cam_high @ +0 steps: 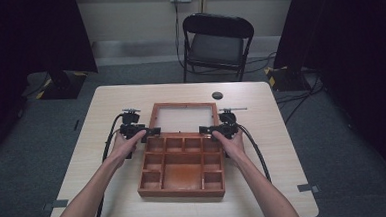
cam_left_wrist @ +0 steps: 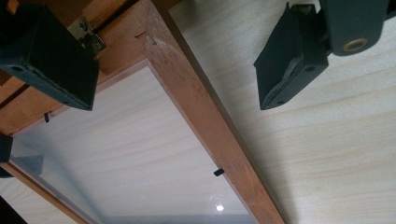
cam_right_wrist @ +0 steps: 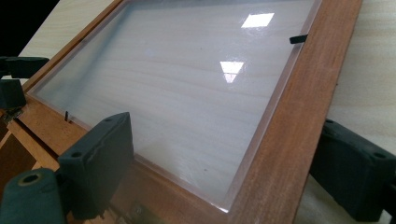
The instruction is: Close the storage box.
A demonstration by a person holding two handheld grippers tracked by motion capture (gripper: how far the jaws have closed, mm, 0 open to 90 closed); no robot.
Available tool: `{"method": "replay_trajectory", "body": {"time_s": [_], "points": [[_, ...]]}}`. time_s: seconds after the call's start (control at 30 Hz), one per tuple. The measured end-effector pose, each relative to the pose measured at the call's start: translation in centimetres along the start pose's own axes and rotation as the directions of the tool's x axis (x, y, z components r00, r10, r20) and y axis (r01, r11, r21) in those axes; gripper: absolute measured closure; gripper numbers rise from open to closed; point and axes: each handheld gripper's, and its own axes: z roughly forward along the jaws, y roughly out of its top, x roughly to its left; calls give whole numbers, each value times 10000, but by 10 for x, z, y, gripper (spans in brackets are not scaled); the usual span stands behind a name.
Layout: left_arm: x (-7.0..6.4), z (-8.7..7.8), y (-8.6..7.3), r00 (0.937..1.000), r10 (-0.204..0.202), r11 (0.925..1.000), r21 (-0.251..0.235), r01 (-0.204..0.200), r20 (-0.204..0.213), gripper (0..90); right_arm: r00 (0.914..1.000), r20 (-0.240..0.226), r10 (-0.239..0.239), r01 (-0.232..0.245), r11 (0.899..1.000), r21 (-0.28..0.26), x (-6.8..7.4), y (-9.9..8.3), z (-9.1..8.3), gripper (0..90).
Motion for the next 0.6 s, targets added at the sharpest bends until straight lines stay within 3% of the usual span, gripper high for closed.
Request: {"method": "replay_trajectory", "body": {"time_s": [0.2,0.43,0.6], "points": [[1,1,1,9994,-351,9993,107,351,60,124,9996,-44,288,-288,9996,-67,-5,1,-5,197],[-4,5,2,9986,-180,9998,117,175,488,173,9998,-16,222,-222,9995,-229,-5,-1,-5,197],[-7,7,2,9989,-69,10000,69,66,461,158,10000,7,59,-59,9995,-325,-4,-1,-6,197]]}}
